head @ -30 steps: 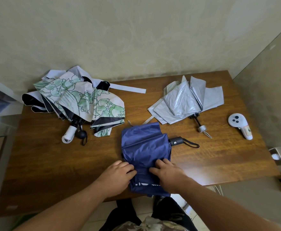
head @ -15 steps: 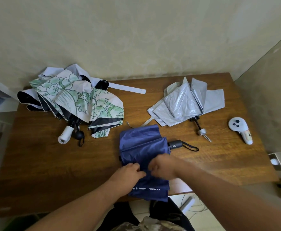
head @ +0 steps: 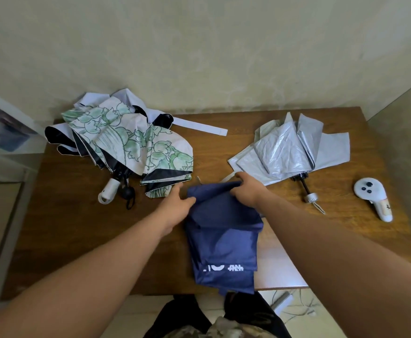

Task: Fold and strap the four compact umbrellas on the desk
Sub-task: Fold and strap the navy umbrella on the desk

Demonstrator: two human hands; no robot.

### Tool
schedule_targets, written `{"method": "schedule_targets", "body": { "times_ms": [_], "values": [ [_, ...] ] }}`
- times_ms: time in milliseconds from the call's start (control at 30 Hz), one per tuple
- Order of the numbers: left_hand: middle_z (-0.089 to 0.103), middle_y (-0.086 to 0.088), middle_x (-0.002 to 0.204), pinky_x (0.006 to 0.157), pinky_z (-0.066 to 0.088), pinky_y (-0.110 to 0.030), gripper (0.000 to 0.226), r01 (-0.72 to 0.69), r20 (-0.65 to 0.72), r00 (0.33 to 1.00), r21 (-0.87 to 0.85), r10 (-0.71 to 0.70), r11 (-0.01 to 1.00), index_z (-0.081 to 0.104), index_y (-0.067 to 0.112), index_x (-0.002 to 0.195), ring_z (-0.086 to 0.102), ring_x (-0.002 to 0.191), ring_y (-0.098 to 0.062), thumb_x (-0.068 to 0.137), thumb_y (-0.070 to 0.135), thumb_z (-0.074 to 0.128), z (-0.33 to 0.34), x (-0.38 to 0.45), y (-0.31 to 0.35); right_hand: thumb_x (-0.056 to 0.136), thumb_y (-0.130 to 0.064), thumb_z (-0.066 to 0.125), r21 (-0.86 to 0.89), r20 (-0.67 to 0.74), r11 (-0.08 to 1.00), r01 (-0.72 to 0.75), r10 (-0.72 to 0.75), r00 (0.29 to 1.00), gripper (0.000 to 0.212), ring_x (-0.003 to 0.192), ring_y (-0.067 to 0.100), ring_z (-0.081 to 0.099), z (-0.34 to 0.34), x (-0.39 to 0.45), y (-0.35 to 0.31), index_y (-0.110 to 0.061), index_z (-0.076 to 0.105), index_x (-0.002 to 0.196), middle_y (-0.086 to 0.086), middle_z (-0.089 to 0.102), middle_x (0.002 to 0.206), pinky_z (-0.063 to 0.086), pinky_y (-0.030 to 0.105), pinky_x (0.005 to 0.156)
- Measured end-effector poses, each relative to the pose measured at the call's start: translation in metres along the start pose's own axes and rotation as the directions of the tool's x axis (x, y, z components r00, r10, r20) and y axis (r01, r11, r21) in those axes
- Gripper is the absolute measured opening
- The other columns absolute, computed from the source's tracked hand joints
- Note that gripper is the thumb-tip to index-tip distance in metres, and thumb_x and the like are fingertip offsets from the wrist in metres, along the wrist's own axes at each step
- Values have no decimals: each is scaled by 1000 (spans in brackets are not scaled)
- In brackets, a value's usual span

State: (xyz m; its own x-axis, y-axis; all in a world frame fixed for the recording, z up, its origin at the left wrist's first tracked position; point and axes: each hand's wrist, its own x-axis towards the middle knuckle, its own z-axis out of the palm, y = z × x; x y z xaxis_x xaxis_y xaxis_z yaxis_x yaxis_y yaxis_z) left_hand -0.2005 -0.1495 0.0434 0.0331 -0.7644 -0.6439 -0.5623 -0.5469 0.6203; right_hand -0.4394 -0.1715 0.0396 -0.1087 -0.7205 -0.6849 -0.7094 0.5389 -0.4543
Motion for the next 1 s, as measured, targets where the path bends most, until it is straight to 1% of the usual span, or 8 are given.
{"method": "schedule_targets", "body": {
  "times_ms": [100,233,367,467,567,733,867,1000],
  "values": [
    [51,-3,150,94,41,-27,68,157,173,978,-268,-112,951,32,26,162,54,115,-19,102,27,65,-2,1,18,74,-24,49,43,28,999,34,-35,999,86,127,33,55,2,2,5,-42,33,157,2,55,145,52,46,105],
    [61,-2,135,69,44,-20,51,73,80,995,-299,-51,951,53,25,147,59,97,-9,100,22,69,6,4,16,83,-18,56,63,26,996,66,-68,997,67,118,28,61,3,-6,9,-34,49,147,0,67,124,53,42,100],
    [65,-3,111,71,48,-22,45,22,42,999,-380,-6,925,60,28,138,64,95,-14,97,15,72,12,2,13,89,-7,61,294,-80,948,124,-104,991,51,100,17,65,1,-14,13,-28,60,136,-8,68,100,52,30,85],
    [69,-9,115,80,56,-27,55,36,86,996,-393,-2,919,59,32,140,69,99,-21,95,4,71,10,1,6,90,0,60,354,-83,918,178,-158,984,47,88,11,63,-2,-28,12,-26,62,128,-6,69,97,48,21,73],
    [69,-5,119,56,46,-25,71,82,123,992,-397,-36,914,55,45,141,58,74,-15,91,-3,67,3,-5,8,85,-9,65,112,-69,954,279,-273,960,39,93,14,63,0,-48,20,-38,65,110,-11,68,96,53,31,79],
    [72,0,95,54,28,-26,50,145,172,982,-468,-71,872,72,37,124,46,59,-9,89,1,68,-1,-10,11,93,-41,67,-434,5,823,368,-406,914,27,123,18,35,21,-80,47,-45,66,119,-18,53,128,35,45,98],
    [75,1,110,62,33,-28,28,158,136,986,-539,-99,827,76,32,108,56,88,-15,90,11,76,4,-17,13,99,-41,55,-543,9,746,385,-453,891,38,132,23,31,38,-91,65,-46,58,137,-13,45,144,34,46,102],
    [72,-3,118,63,43,-26,32,145,98,989,-603,-108,785,73,35,112,59,87,-17,93,10,76,9,-22,12,100,-36,55,-452,-71,811,372,-448,891,33,135,22,36,40,-93,72,-42,66,130,-14,50,144,37,47,107]
  ]
}}
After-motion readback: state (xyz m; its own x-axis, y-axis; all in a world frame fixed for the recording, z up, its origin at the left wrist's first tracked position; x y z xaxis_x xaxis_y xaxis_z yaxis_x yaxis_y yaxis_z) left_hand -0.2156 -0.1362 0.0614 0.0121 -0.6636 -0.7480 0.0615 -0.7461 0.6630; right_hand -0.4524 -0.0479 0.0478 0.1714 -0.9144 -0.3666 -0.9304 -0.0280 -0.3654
